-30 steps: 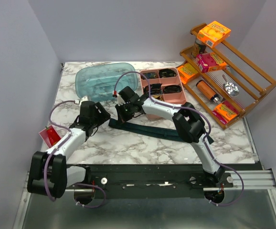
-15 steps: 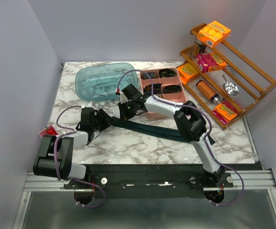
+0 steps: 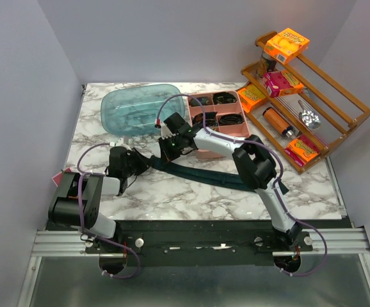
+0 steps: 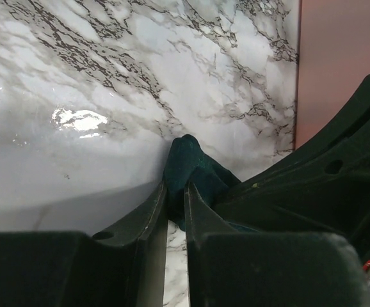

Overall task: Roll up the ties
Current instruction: Roll the tie at the center of the board.

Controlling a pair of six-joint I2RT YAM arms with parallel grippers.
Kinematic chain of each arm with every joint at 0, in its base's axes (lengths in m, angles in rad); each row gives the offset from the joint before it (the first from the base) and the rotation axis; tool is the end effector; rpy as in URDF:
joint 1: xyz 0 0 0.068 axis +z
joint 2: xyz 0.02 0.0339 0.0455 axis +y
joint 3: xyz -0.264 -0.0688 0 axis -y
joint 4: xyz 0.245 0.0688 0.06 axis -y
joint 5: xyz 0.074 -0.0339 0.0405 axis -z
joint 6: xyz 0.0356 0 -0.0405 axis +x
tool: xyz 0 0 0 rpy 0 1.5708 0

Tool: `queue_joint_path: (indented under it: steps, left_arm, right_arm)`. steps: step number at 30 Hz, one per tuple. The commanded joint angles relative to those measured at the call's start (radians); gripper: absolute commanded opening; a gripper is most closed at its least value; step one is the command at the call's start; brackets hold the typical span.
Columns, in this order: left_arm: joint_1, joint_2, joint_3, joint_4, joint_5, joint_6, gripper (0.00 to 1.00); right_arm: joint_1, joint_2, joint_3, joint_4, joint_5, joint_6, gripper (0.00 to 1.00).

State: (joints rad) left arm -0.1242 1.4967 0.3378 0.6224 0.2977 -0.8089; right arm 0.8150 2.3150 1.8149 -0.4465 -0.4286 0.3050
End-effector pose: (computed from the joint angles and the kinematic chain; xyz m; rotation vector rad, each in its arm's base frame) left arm 0.2432 -0.0409 0.1211 -0.5609 2.1319 -0.8561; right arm 0.3354 0.3775 0.1566 -0.8570 2.5426 0.9523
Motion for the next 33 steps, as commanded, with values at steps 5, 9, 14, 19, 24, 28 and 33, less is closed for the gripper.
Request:
queue_joint_path:
  steps: [5, 9, 14, 19, 24, 28, 33]
  left_arm:
    - [-0.002, -0.148, -0.060, -0.075, -0.052, 0.014, 0.14]
    - [-0.032, -0.252, -0.085, -0.166, -0.129, 0.013, 0.07]
    - [-0.078, -0.358, -0.095, -0.269, -0.253, 0.011, 0.01]
    - [-0.135, -0.449, -0.037, -0.430, -0.359, 0.046, 0.00]
    - [-0.199, -0.454, 0.023, -0.519, -0.451, 0.077, 0.00]
    - [-0.227, -0.452, 0.036, -0.533, -0.494, 0.068, 0.00]
    - [-0.232, -0.467, 0.032, -0.533, -0.519, 0.048, 0.00]
  right_arm:
    - [0.015, 0.069, 0.047, -0.072, -0.029, -0.044, 0.04]
    - [0.024, 0.057, 0.049, -0.074, -0.025, -0.046, 0.04]
    - [0.035, 0.057, 0.072, -0.092, -0.010, -0.055, 0.04]
    - [0.046, 0.058, 0.092, -0.100, -0.004, -0.055, 0.04]
    - [0.047, 0.064, 0.115, -0.106, 0.008, -0.049, 0.04]
    - [0.047, 0.078, 0.138, -0.118, 0.028, -0.050, 0.04]
    - [0.046, 0.089, 0.141, -0.126, 0.033, -0.053, 0.04]
